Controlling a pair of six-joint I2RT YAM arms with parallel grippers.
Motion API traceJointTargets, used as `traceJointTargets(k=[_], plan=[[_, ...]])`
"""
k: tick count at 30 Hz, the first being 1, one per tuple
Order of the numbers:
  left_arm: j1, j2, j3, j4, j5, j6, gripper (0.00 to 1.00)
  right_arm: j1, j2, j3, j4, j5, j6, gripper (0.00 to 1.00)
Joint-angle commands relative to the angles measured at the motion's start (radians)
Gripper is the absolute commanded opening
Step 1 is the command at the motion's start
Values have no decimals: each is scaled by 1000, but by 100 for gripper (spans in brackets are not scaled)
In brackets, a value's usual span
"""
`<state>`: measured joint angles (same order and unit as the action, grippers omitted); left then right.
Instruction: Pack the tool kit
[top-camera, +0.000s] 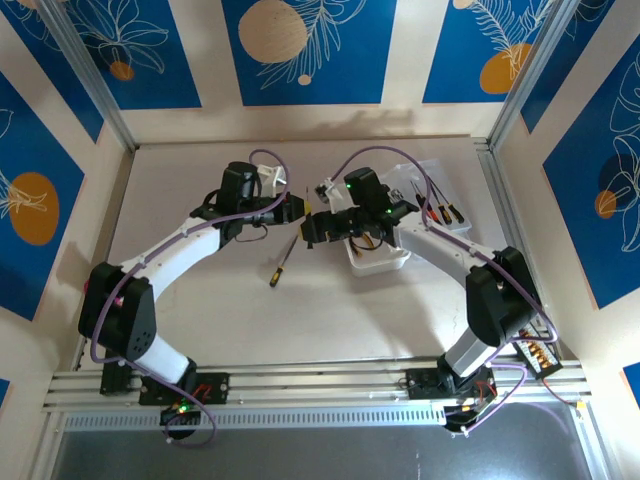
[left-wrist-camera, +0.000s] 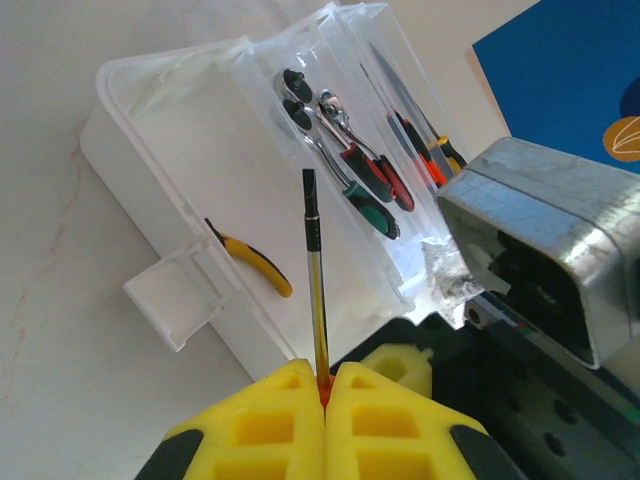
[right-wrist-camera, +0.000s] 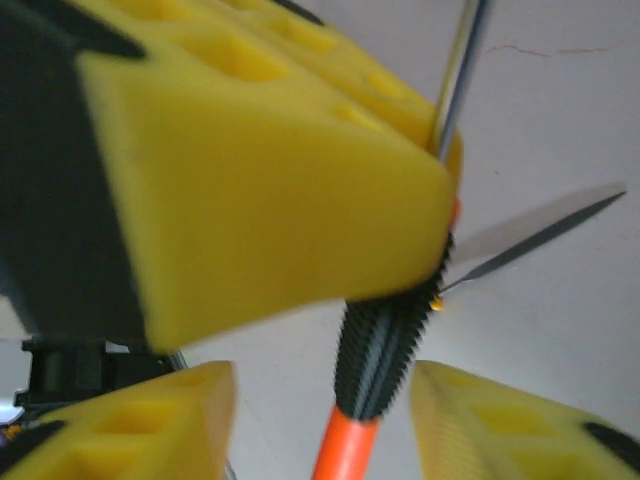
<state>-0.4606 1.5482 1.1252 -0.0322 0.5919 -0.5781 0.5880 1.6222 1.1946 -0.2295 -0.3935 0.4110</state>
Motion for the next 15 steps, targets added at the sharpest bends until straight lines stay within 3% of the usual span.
traceJointTargets(k=[1,5,9,11,15], plan=[[-13,3,28,37,31,-8,0,9,16,33,1,-6,9,33],[-13,1,24,37,31,-6,0,9,9,49,-19,11,3,3],[-13,0,21,36,24,-1,0,7,-10,59,-57,26,-17,0],[-10,-5,22,18,14,10,22,1,-23,58,-83,34,-30,0],[17,-45,60,-125,-77,103,78,-30,-65,50,-166,73,-78,0]])
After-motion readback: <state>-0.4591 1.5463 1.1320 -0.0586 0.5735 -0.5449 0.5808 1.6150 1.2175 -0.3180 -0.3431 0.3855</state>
